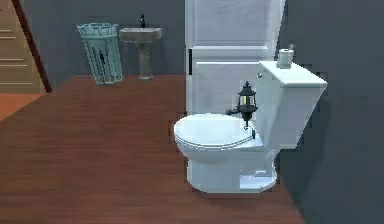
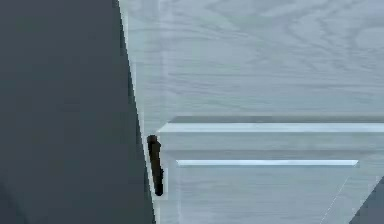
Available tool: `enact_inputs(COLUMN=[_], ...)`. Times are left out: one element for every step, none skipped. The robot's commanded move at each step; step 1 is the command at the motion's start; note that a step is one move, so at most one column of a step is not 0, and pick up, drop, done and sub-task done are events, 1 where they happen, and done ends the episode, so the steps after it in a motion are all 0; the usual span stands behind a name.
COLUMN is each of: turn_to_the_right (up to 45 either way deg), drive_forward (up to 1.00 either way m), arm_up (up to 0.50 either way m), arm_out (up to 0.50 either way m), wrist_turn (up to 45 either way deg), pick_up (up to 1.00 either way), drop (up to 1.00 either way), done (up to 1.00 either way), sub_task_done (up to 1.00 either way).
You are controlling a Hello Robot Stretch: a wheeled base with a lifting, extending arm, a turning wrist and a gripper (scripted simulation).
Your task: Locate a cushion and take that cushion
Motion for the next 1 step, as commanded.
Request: enact_inputs(turn_to_the_right=[-36.0], drive_forward=[0.0], arm_up=[0.0], arm_out=[0.0], wrist_turn=[0.0], pick_up=[0.0], drop=[0.0], done=[0.0], sub_task_done=[0.0])
